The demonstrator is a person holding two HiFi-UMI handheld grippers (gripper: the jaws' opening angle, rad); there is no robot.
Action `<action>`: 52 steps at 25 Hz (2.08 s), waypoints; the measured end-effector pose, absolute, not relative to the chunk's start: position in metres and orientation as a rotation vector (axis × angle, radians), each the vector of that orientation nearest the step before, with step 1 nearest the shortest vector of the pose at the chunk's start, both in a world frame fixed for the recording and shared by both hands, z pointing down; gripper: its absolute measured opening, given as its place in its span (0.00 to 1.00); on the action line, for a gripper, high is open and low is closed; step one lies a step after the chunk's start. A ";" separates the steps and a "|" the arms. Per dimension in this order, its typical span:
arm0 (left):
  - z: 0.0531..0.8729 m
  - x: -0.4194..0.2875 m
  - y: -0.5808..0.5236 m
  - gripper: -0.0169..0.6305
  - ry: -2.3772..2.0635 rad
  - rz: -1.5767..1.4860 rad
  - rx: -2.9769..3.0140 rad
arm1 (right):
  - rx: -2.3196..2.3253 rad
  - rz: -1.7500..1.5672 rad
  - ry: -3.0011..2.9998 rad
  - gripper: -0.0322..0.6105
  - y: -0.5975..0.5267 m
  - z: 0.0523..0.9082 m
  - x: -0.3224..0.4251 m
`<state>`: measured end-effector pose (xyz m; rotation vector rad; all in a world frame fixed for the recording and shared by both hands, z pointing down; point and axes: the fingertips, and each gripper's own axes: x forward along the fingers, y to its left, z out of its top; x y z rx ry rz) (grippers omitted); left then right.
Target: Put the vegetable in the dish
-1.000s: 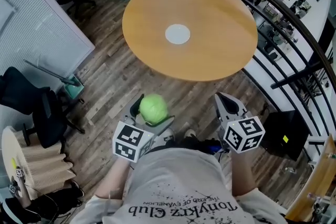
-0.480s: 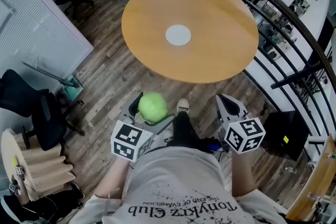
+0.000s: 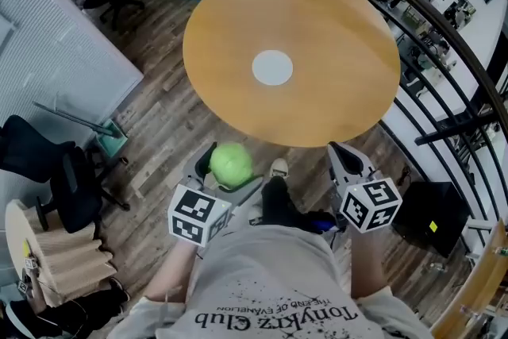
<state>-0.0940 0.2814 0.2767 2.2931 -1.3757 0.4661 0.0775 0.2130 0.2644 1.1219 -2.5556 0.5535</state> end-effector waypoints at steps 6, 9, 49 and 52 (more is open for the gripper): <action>0.271 -0.095 0.219 0.80 -1.382 0.468 2.288 | 1.116 0.551 -2.566 0.08 0.146 0.254 0.075; 0.261 -0.091 0.185 0.80 -1.392 0.463 2.284 | 1.101 0.542 -2.574 0.07 0.112 0.242 0.075; 0.285 -0.095 0.039 0.80 -1.273 0.614 2.298 | 1.149 0.645 -2.498 0.08 -0.018 0.266 0.081; 0.293 -0.097 0.032 0.80 -1.270 0.625 2.285 | 1.144 0.659 -2.490 0.08 -0.023 0.274 0.079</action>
